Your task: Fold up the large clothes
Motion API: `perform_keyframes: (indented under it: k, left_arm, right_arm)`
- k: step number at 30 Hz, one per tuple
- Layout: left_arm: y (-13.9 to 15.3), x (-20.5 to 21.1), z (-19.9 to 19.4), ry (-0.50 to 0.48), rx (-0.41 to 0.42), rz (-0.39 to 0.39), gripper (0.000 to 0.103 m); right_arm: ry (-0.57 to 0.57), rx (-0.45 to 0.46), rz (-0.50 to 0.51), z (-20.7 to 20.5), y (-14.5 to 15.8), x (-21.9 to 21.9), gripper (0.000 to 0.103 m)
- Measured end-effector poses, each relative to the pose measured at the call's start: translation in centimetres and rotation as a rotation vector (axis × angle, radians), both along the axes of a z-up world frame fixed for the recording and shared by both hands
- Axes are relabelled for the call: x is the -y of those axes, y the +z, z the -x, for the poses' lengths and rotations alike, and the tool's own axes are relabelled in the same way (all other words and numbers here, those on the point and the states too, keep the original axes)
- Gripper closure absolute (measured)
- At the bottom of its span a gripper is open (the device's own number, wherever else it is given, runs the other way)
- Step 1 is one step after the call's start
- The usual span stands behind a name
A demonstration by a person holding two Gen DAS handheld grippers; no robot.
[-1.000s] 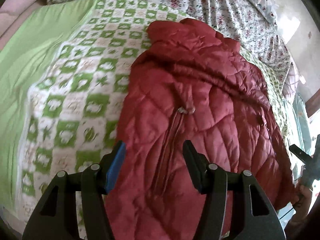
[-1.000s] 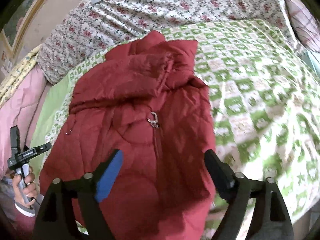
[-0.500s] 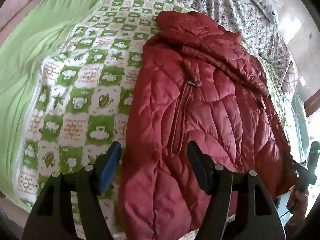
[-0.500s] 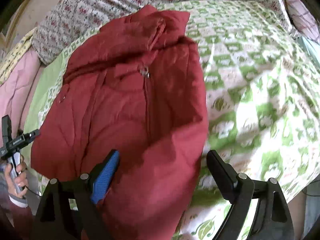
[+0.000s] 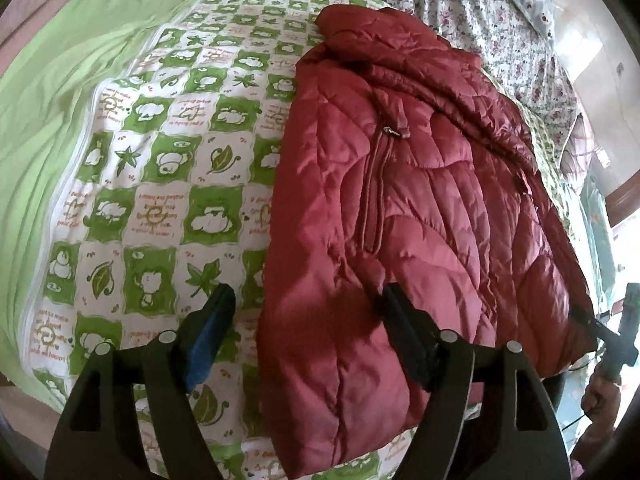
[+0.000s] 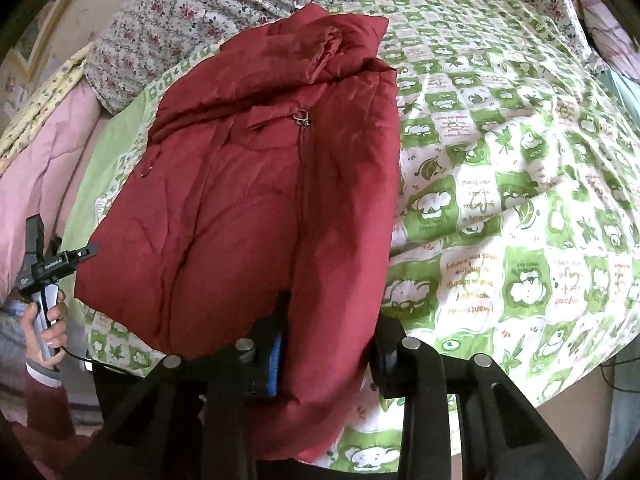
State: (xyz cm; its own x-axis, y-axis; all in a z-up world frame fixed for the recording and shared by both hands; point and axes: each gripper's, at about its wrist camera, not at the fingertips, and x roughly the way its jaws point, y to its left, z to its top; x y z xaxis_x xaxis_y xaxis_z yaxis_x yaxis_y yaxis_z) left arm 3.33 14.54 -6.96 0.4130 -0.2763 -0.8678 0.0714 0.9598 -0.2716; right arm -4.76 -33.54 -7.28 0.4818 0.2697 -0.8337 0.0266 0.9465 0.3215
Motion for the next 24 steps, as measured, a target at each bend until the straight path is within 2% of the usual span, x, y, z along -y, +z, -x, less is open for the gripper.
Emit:
perform_keyframes:
  k: [5,9,12,14,16,18,21,24]
  left_arm:
    - [-0.9,0.2,0.3,-0.038,-0.023,0.035,0.027]
    - [-1.4,1.0,0.6,-0.074,-0.025,0.055,0.027]
    - [-1.7,1.6,0.9,-0.092,-0.023,0.060,0.028]
    - [-1.6,1.8,1.2,-0.104,-0.008,0.061,0.039]
    - [-1.4,1.9,1.4,-0.121,0.001,0.069,0.060]
    - [-1.1,2.1,1.6,-0.139,0.011,0.081,0.073]
    - [-0.5,2.3,2.0,-0.149,0.033,0.080,0.080]
    - [0.3,2.4,2.1,-0.144,0.051,0.089,0.082]
  right_arm:
    - [-0.014,0.009,-0.044,0.1,-0.1,0.2,0.063]
    - [-0.005,0.016,-0.090,0.3,-0.4,-0.1,0.046]
    - [0.004,0.023,-0.075,0.5,-0.4,-0.5,0.046]
    - [0.010,0.026,-0.065,0.5,-0.3,-0.6,0.046]
    - [0.021,0.029,-0.050,0.5,-0.3,-0.8,0.047]
    - [0.030,0.033,-0.050,0.6,-0.3,-1.0,0.055]
    - [0.033,0.054,-0.066,0.8,-0.1,-0.8,0.065]
    - [0.024,0.081,-0.113,0.9,0.2,-0.3,0.070]
